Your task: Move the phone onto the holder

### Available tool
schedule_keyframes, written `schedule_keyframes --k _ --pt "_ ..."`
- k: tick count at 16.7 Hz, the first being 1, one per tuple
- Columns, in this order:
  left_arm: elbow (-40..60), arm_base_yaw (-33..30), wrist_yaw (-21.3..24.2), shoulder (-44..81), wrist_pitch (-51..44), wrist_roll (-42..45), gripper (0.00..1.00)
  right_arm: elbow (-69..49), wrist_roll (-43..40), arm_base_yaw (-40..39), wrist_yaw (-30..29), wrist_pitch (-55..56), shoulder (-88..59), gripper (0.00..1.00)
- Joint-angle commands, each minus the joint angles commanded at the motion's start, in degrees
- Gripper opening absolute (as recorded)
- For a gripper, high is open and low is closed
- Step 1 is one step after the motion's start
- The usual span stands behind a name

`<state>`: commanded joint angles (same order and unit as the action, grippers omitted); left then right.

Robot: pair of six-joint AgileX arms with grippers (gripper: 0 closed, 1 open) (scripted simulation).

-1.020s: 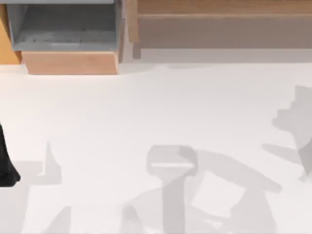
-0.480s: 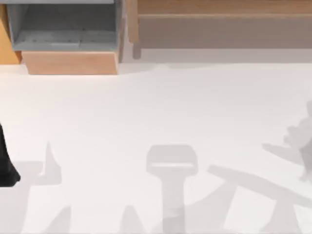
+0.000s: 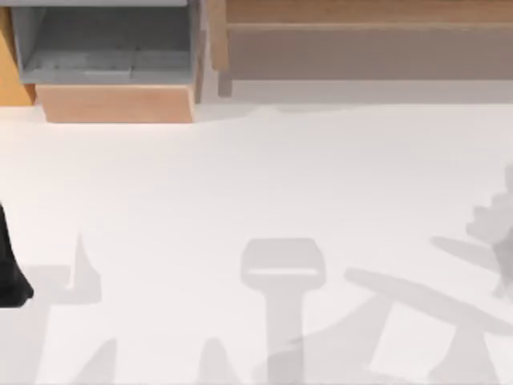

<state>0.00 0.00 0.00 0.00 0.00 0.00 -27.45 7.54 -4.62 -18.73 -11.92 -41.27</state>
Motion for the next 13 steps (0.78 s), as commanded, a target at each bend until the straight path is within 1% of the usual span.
schedule_keyframes --k 4,7,11,13 --pt "0.0 0.0 0.0 0.0 0.0 0.0 1.00 0.2 -2.7 1.4 -0.2 4.1 -4.2 0.00" --pt "0.0 0.0 0.0 0.0 0.0 0.0 1.00 0.2 -4.0 2.5 1.1 8.5 -8.3 0.00" --pt "0.0 0.0 0.0 0.0 0.0 0.0 1.00 0.7 -2.3 4.5 3.9 14.2 -12.5 0.00" --pt "0.0 0.0 0.0 0.0 0.0 0.0 1.00 0.8 -1.8 4.9 4.4 15.1 -13.2 0.00"
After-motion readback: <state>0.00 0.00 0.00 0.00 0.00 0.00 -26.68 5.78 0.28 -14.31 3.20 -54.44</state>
